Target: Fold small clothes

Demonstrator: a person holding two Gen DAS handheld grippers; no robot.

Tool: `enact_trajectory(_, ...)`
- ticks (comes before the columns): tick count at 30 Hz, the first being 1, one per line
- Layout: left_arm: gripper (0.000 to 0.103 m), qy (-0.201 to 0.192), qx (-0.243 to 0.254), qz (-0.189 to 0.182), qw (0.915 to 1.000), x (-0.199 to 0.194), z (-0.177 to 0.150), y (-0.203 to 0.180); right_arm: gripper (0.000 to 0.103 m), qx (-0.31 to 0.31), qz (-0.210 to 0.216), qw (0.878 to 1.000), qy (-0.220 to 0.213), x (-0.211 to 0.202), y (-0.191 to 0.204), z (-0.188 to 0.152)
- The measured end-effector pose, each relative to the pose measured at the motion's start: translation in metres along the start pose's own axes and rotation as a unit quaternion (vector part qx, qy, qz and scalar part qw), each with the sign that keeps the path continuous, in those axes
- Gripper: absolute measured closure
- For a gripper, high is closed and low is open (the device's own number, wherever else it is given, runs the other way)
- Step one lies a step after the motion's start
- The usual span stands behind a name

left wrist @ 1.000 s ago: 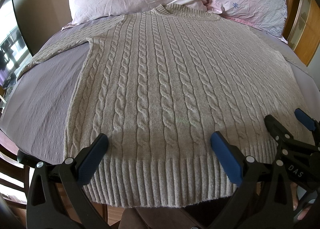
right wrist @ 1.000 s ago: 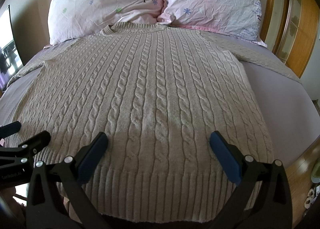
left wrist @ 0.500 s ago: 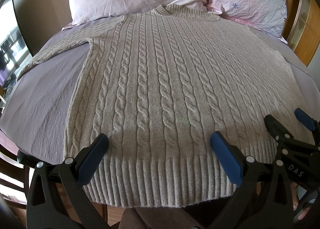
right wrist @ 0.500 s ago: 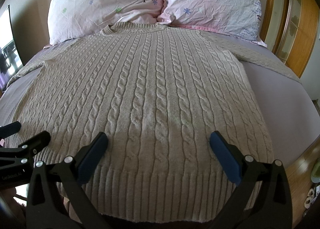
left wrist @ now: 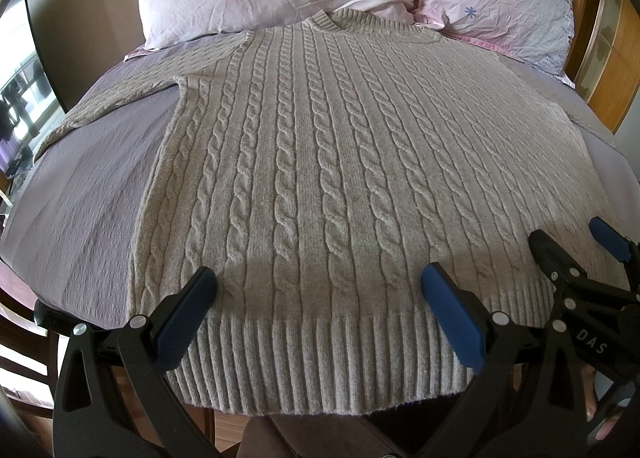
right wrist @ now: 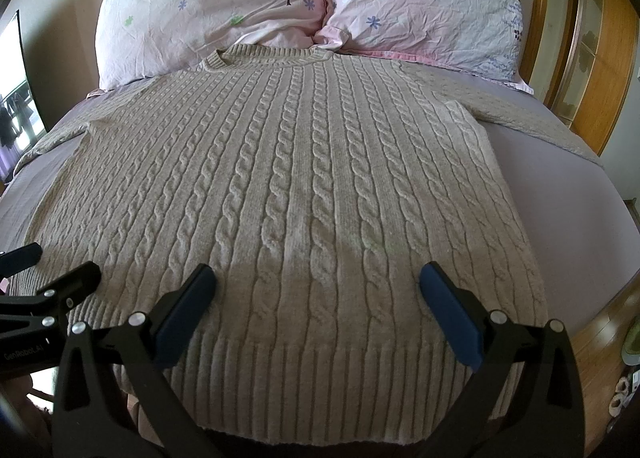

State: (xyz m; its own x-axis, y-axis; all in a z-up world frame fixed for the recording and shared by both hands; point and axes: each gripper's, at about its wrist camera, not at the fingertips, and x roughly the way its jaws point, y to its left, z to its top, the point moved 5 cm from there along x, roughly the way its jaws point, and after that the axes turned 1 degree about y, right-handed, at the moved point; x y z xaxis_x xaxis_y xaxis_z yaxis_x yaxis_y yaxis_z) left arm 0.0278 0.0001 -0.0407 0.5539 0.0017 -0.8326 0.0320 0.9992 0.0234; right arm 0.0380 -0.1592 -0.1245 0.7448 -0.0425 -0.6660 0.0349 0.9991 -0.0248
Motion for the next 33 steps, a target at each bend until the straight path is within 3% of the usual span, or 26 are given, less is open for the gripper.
enact_trajectory(8,0.001,0.0,0.001,0.0,1.0,0.0,0.0,0.0,0.002,-0.006,0.003,1.0,-0.002,-0.009,0.001,0.014)
enact_trajectory(12,0.001,-0.002,0.012,-0.005,0.9999,-0.005,0.005,-0.003,0.002,-0.027,0.066,0.997,-0.007,-0.018,-0.014,0.026)
enact_trajectory(15,0.001,-0.019,0.026,-0.017,0.9993,-0.011,0.01,-0.005,0.002,0.063,0.132,0.989,-0.031,-0.029,-0.077,0.057)
enact_trajectory(18,0.001,-0.094,0.032,-0.031,0.9946,-0.031,0.023,0.0,0.002,0.17,0.098,0.978,-0.069,-0.037,-0.164,0.092)
enact_trajectory(20,0.001,-0.148,0.031,-0.051,0.9872,-0.048,0.039,0.006,0.002,0.254,0.059,0.963,-0.075,-0.03,-0.238,0.11)
enact_trajectory(21,0.001,-0.156,0.03,-0.061,0.9854,-0.051,0.043,0.008,0.009,0.291,0.046,0.953,-0.071,-0.025,-0.271,0.113)
enact_trajectory(24,0.001,-0.183,0.016,-0.125,0.9749,-0.06,0.063,0.02,0.027,0.412,-0.002,0.91,-0.048,0.001,-0.368,0.116)
enact_trajectory(25,0.001,-0.194,0.008,-0.152,0.9692,-0.062,0.071,0.025,0.028,0.456,-0.008,0.889,-0.041,0.013,-0.403,0.114)
enact_trajectory(28,0.001,-0.21,-0.011,-0.199,0.9571,-0.063,0.088,0.036,0.035,0.532,-0.015,0.846,-0.022,0.036,-0.461,0.108)
enact_trajectory(31,0.001,-0.219,-0.039,-0.214,0.9512,-0.058,0.098,0.057,0.041,0.551,-0.024,0.834,-0.033,0.047,-0.484,0.111)
enact_trajectory(33,0.001,-0.22,-0.056,-0.209,0.9514,-0.053,0.104,0.07,0.056,0.554,-0.04,0.831,-0.033,0.054,-0.489,0.117)
